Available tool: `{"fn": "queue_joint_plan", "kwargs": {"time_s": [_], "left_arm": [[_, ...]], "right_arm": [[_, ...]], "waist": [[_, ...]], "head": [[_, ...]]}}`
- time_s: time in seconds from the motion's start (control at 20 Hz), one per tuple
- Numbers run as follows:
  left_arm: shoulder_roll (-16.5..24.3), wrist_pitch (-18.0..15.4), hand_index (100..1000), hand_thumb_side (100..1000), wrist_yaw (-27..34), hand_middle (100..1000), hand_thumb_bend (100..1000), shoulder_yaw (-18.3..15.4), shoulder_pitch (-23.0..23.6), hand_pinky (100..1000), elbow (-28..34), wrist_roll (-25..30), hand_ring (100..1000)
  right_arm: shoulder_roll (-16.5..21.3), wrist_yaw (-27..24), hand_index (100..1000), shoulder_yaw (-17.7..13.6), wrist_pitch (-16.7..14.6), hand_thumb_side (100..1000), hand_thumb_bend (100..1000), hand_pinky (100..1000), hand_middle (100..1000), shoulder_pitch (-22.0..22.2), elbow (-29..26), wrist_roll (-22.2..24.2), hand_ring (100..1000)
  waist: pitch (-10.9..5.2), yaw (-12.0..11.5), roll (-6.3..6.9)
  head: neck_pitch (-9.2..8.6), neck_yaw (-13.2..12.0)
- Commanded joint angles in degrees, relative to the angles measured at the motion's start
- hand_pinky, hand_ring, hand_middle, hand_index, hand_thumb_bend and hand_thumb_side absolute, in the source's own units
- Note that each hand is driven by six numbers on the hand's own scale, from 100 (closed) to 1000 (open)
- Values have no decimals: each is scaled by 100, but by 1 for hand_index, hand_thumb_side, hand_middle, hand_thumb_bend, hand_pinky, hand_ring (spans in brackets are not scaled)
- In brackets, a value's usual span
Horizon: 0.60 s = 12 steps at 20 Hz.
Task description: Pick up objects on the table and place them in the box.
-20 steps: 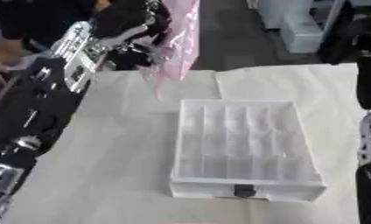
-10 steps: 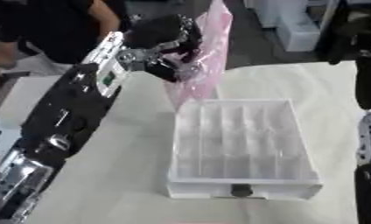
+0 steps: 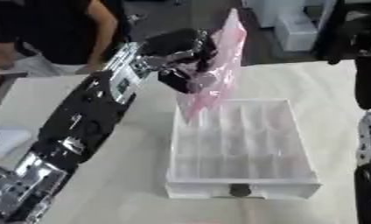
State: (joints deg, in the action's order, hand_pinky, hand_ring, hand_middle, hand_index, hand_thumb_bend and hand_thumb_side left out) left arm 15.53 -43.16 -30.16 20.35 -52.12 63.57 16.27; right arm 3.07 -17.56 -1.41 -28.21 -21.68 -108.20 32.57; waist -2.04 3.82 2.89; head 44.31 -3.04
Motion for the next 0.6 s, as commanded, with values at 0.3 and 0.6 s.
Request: {"fn": "queue_joint_plan", "kwargs": {"time_s": [0.3,0.6], "left_arm": [[-79,489,462,399,959,411,165,272,-189,100,209,1188,320],[3,658,632,727,1290,581,352,386,-276,195,152,2385,515]], "right_arm": [[-39,18,747,39,26,725,100,380,838,-106,-142,10,648],[-42,22,747,42,38,726,100,381,838,-108,-155,2,649]], "waist": [[-58,42,3],[-60,50,13]], "head": [[-19,-10],[-19,-12]]}}
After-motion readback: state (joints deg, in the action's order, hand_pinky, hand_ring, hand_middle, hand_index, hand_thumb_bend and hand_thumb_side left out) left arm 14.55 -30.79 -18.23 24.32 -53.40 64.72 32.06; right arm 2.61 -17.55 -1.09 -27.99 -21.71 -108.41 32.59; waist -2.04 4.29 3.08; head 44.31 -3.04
